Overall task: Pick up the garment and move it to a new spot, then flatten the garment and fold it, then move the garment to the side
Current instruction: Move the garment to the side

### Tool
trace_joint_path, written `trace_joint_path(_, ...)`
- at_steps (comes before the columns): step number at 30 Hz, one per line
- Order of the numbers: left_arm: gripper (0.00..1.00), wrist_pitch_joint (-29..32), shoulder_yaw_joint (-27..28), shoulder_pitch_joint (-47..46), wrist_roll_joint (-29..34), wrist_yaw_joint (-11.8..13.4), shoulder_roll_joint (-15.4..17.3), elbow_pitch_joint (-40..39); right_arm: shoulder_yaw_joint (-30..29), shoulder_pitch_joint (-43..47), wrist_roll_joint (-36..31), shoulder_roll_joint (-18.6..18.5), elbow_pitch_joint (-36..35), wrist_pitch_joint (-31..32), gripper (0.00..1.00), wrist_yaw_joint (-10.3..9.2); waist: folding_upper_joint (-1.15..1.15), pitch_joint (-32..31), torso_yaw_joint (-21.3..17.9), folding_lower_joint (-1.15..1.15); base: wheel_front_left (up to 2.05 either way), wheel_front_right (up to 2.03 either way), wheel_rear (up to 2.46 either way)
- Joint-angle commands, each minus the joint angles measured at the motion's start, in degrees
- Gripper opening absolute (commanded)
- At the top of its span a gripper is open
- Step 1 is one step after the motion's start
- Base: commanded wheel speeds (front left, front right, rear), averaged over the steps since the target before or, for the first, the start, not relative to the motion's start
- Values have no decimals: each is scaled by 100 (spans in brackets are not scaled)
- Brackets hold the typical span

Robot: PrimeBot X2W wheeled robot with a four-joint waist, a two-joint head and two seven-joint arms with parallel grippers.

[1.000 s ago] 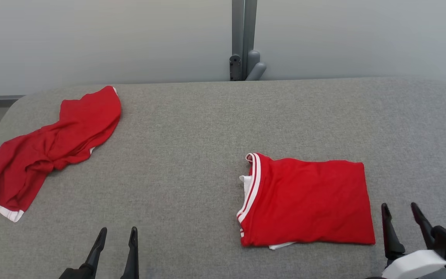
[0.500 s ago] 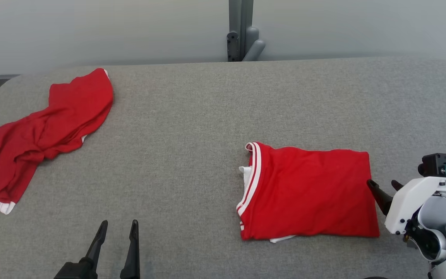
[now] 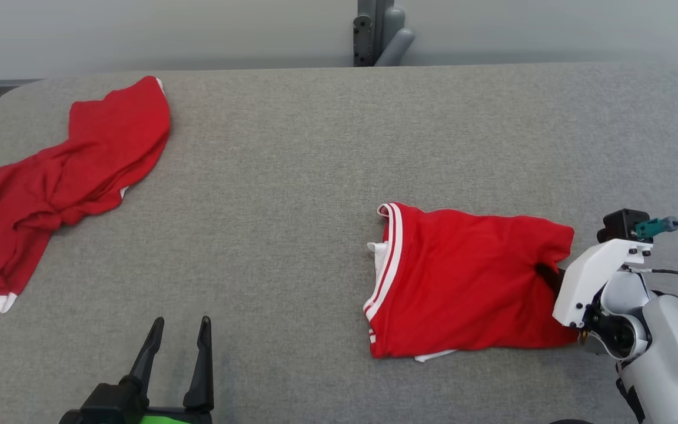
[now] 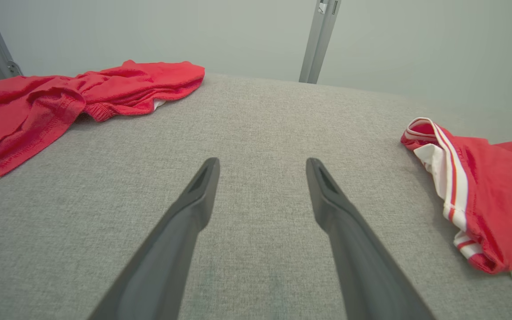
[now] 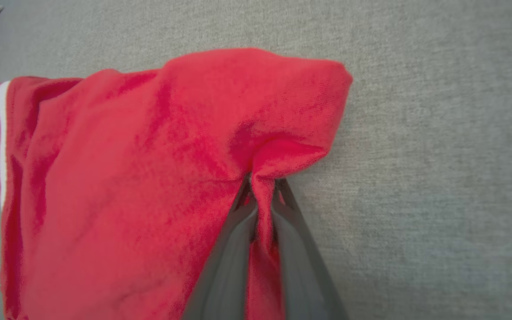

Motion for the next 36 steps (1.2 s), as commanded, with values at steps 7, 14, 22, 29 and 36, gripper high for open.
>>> trace_joint_path(7,100,-17,79,-150,15,-14,4,-126,367,-419,258,-251,136,-225,0,-5,0,318,-932,0,0,0,0)
trace_joint_path(14,100,-17,54,-370,64,-14,197,-220,441,-931,-24,-423,323,-772,0,-4,0,699,-1685,0,0,0,0)
trace_joint_path(22,100,-17,-281,-874,95,-7,645,-291,-50,-2091,-823,-666,1063,-1679,0,-4,0,1414,-1728,0,0,0,0)
trace_joint_path(29,100,-17,-190,-798,79,-4,790,-339,-760,-2749,-1439,-1085,1932,-1886,0,-4,0,1499,-1291,0,0,0,0)
trace_joint_path(36,100,-17,-105,-624,98,-4,752,-360,-1482,-3018,-2194,-1312,2710,-2076,0,-5,0,1362,-963,0,0,0,0)
